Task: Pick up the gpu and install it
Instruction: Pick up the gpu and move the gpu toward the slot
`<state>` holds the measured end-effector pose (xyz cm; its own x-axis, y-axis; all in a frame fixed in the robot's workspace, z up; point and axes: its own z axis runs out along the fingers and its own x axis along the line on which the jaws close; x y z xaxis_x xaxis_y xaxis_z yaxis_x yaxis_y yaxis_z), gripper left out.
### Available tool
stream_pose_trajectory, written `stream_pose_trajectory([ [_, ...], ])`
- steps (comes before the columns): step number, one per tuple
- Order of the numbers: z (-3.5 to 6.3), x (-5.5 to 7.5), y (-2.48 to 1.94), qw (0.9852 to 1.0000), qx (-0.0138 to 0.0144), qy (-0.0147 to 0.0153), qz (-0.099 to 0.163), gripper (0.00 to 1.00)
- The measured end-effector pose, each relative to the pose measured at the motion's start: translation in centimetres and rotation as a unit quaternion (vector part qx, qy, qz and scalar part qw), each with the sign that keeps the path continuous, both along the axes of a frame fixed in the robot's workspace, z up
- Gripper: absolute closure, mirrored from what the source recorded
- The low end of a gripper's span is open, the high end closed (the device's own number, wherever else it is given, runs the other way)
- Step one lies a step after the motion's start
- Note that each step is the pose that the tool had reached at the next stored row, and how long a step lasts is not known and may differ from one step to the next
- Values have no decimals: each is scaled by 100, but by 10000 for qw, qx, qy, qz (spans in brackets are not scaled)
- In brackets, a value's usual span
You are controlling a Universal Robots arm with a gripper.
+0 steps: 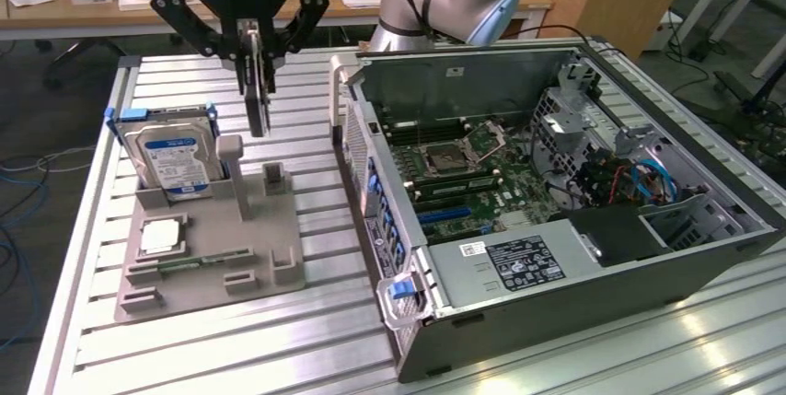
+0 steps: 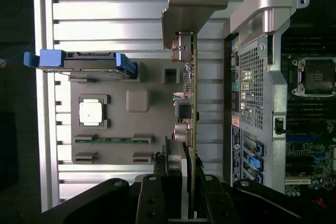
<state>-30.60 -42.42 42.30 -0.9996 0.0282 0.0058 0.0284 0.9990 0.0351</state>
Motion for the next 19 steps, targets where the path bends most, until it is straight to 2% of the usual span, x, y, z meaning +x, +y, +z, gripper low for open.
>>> stream_pose_trajectory([
  [8, 1, 26, 0, 10000, 0, 1, 0, 72],
  [19, -1, 159, 0, 10000, -1, 0, 0, 72],
])
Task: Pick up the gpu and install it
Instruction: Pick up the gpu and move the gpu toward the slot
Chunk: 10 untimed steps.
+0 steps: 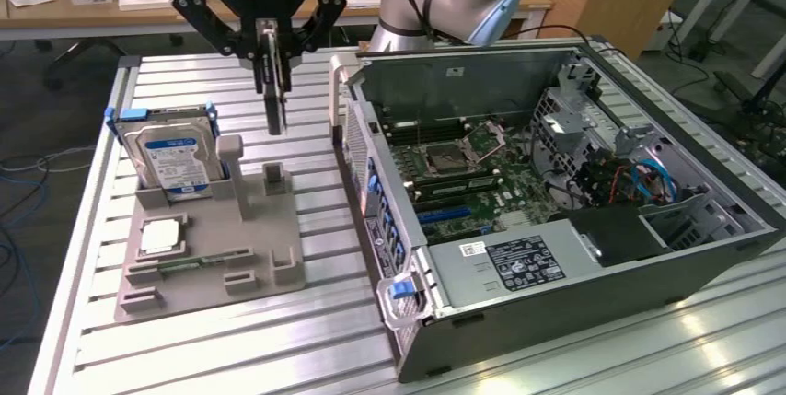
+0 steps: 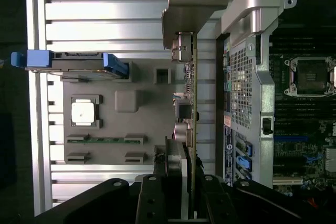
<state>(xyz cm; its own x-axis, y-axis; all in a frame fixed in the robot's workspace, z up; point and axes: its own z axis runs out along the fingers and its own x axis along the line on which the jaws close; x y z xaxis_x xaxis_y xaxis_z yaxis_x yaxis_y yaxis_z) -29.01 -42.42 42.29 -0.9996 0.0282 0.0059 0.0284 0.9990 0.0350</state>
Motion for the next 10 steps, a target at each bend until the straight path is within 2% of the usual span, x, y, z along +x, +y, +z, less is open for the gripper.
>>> stream_pose_trajectory([
  [10, -2, 111, 0, 10000, 0, 0, 0, 72],
])
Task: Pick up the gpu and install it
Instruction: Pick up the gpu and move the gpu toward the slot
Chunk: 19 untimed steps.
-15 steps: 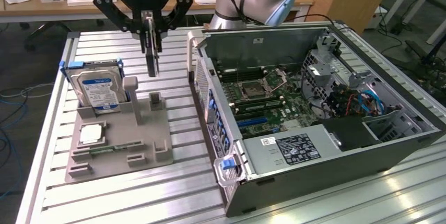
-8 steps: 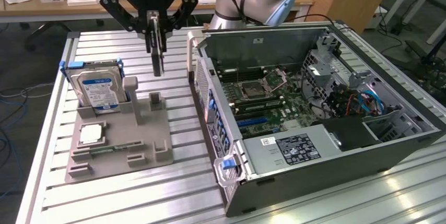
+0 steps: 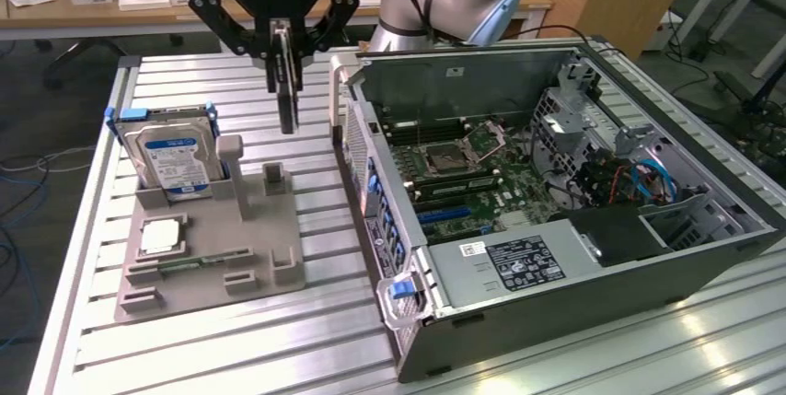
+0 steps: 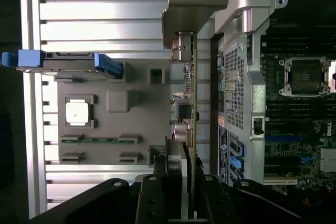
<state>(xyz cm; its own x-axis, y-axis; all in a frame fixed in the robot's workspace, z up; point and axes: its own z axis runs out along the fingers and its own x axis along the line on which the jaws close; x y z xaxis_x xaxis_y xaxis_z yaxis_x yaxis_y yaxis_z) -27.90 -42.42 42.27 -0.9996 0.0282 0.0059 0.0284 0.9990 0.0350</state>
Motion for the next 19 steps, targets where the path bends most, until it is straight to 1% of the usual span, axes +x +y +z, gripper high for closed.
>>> stream_pose_trajectory([
  [7, 0, 98, 0, 10000, 0, 0, 0, 72],
  [19, -1, 311, 0, 10000, 0, 0, 1, 72],
])
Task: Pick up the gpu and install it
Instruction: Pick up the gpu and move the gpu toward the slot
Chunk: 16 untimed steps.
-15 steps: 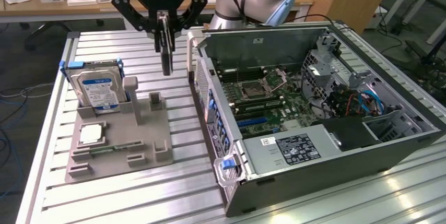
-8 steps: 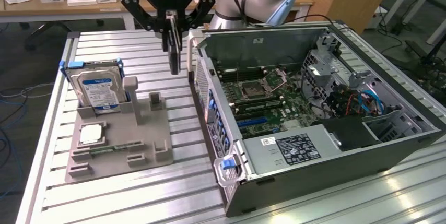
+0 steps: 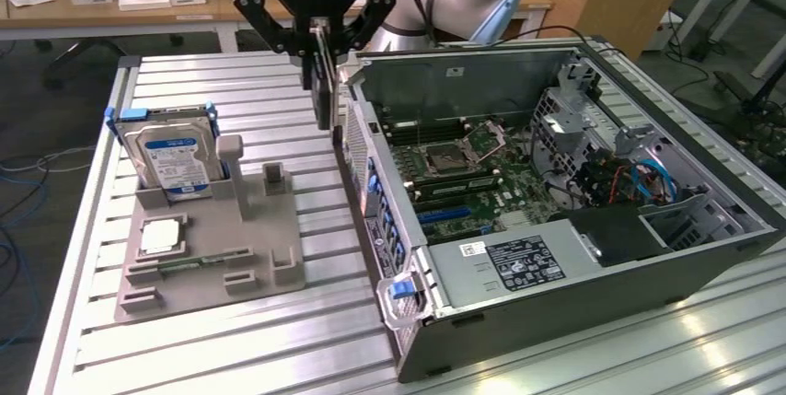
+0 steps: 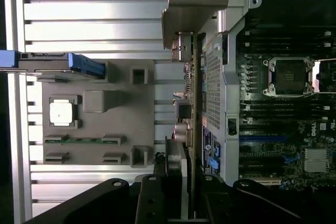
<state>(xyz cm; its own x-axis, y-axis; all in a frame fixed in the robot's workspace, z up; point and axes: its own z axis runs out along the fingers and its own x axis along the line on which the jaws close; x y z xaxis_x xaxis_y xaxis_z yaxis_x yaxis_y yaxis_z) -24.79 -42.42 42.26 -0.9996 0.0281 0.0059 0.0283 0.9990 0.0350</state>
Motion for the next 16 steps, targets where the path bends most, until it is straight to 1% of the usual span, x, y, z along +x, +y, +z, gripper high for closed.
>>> stream_pose_trajectory([
  [16, -1, 326, 0, 10000, 0, 0, 0, 72],
])
